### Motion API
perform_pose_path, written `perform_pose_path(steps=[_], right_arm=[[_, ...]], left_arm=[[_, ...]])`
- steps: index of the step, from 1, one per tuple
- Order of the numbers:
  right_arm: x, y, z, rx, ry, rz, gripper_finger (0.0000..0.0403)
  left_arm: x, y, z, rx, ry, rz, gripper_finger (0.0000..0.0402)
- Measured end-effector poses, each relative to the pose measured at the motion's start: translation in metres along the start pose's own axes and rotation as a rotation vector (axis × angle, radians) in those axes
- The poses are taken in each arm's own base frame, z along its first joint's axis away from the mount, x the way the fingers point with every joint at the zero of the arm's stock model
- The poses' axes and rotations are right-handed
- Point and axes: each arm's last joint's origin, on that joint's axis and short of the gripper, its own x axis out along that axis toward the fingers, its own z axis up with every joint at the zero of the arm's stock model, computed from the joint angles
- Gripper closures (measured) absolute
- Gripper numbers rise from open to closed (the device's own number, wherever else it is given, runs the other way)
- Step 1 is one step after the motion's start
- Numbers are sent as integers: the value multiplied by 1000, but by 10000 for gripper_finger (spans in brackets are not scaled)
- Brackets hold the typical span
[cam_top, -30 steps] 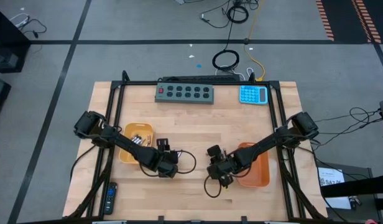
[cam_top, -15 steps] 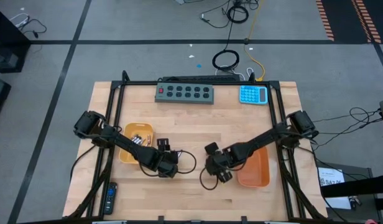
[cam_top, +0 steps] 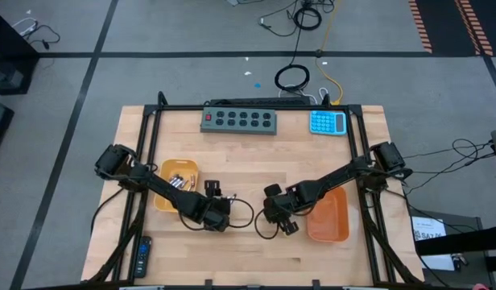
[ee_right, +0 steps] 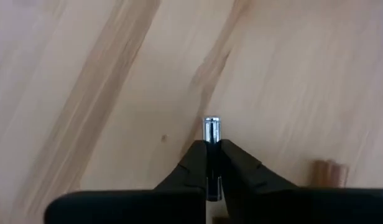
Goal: Sort batteries
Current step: Put the silver battery into the yellow bin
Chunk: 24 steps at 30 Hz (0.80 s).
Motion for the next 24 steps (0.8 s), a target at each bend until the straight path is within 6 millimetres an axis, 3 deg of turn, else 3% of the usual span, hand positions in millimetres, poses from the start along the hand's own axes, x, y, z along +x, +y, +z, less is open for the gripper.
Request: perform_pose_path(steps=[5, 12, 21, 24], right_arm=[[-7, -3, 8, 98, -87, -98, 396], [-13, -11, 22, 329, -255, -258, 400], [-31, -20, 53, 552, -672, -406, 402], [-36, -17, 52, 595, -807, -500, 402]], left_arm=[[-1, 0, 4, 13, -40, 17, 141], [-14, 6, 7, 49, -126, 185, 152], [-21, 13, 17, 194, -213, 447, 159], [-23, 13, 25, 174, -282, 491, 159]])
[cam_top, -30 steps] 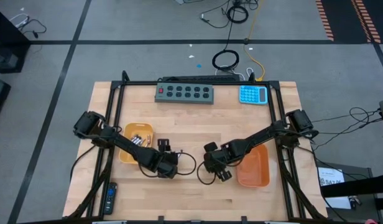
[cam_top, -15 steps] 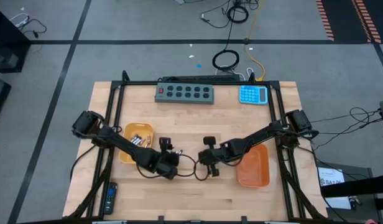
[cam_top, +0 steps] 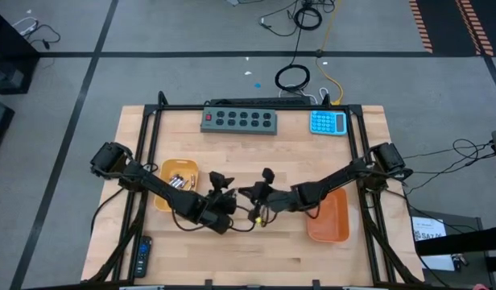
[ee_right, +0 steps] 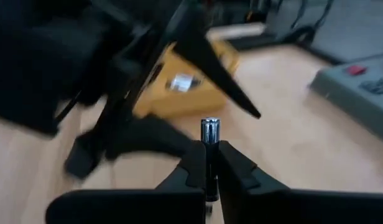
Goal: Sort batteries
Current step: Put the silver battery into the yellow bin
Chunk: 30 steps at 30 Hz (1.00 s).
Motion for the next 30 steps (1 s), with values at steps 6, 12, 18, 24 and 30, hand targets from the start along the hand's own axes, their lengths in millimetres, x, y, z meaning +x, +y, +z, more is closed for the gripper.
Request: perform_pose_path(steps=[6, 12, 18, 24, 30], right_arm=[[-17, -19, -16, 188, -244, 29, 402], [-27, -26, -17, 257, -339, 61, 402], [-30, -23, -15, 272, -366, 60, 402], [-33, -19, -16, 267, -371, 24, 402], [-32, -21, -17, 255, -367, -14, 397]], left_arm=[[0, 8, 21, -75, -124, 101, 159], [5, 21, 36, -127, -201, 152, 159], [8, 29, 41, -78, -222, 189, 159], [8, 30, 45, -57, -271, 160, 157], [6, 32, 49, -98, -321, 139, 115]])
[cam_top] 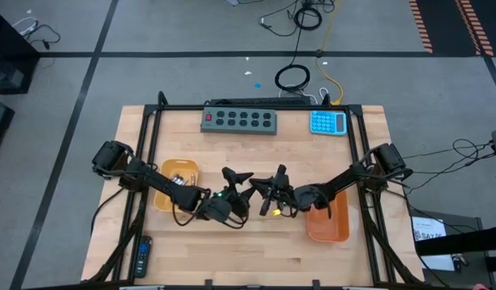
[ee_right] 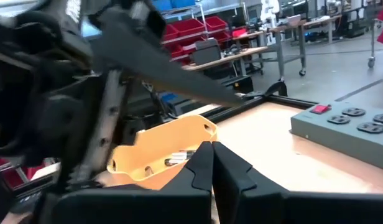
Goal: Sort batteries
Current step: Put the silver battery into the yellow bin
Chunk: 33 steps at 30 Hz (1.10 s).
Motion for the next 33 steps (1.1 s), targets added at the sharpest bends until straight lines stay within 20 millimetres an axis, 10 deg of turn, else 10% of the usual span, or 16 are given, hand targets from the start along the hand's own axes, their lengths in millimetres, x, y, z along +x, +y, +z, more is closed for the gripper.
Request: perform_pose_path(steps=[13, 33], right_arm=[[5, -16, -12, -79, 227, 0, 401], [-57, -42, 80, -146, 509, -183, 303]], left_arm=[[13, -10, -40, -235, 236, -332, 122], [116, 83, -94, -455, 118, -627, 131]])
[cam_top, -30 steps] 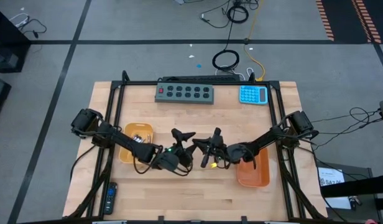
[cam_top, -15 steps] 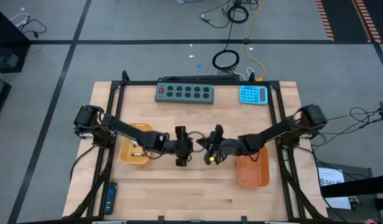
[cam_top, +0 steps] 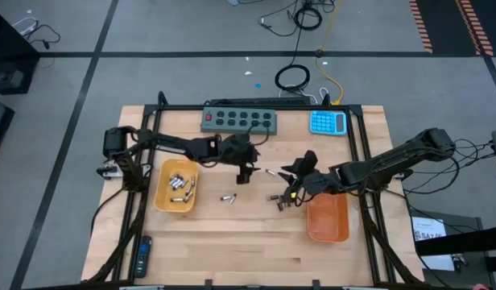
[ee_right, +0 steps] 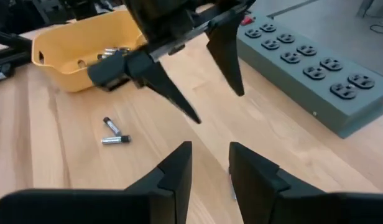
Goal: Sort batteries
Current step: Put the silver battery into the yellow bin
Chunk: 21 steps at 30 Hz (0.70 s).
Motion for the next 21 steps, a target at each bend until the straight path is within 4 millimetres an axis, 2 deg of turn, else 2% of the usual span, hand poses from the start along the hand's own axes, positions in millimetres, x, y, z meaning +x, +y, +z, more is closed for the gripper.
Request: perform_pose_path(steps=[4, 9, 15, 21], right_arm=[[2, -4, 0, -20, 22, -16, 303], [5, -10, -2, -39, 33, -72, 302], [-12, -6, 0, -51, -21, -83, 302], [-23, -1, -2, -68, -48, -77, 302]], left_arm=[[8, 10, 8, -14, -33, -48, 131], [41, 14, 14, -22, 30, -94, 131], [75, 18, 19, -22, 92, -112, 131], [104, 23, 14, -33, 129, -106, 131]])
